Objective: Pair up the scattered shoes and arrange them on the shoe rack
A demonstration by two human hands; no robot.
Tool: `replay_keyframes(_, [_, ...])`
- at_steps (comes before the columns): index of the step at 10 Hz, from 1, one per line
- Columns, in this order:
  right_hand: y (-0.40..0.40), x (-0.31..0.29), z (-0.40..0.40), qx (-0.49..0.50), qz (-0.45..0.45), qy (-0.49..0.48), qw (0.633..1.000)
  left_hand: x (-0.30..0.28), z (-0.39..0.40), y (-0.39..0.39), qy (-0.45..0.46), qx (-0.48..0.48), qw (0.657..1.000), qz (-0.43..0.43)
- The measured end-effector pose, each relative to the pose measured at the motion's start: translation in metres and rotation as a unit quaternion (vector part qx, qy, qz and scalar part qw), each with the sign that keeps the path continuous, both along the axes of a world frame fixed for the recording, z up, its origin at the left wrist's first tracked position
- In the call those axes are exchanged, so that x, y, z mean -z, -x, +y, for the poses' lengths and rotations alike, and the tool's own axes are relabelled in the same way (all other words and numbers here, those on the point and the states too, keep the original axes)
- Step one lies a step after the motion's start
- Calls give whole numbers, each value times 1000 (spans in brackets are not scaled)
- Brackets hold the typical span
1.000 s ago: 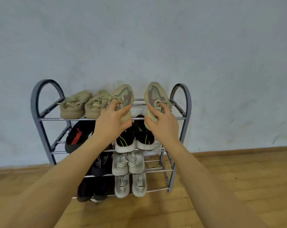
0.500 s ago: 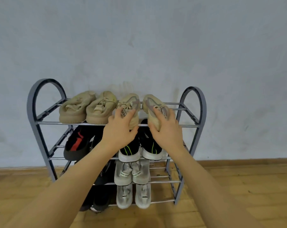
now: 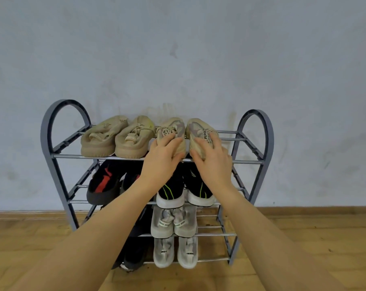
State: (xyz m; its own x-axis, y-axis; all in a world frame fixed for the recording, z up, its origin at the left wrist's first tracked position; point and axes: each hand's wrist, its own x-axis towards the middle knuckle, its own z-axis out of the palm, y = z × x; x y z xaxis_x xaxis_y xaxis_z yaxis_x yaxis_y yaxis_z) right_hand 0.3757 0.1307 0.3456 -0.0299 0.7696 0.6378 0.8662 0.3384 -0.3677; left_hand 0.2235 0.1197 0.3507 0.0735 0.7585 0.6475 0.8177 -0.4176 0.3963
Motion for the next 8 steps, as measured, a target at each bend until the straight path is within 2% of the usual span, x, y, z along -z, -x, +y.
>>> replay_keyframes(3, [2,8,-5,-13,0,15,1000,8,0,7,34,34,999,14])
replay_keyframes(4, [4,4,-5,-6,-5,39,999,3,-1,5,55,23,998,36])
replay_keyframes(6, [3,3,-11,9,-19,43,999,9,-13,10,8,-43,992,121])
replay_keyframes(7, [2,-2,-10,3,-7,13,1000,5,-7,19,-36,-39,994,94])
replay_keyframes(8, [0,-22,-10,-15,37,5,999,-16,-4,35,-34,-19,997,67])
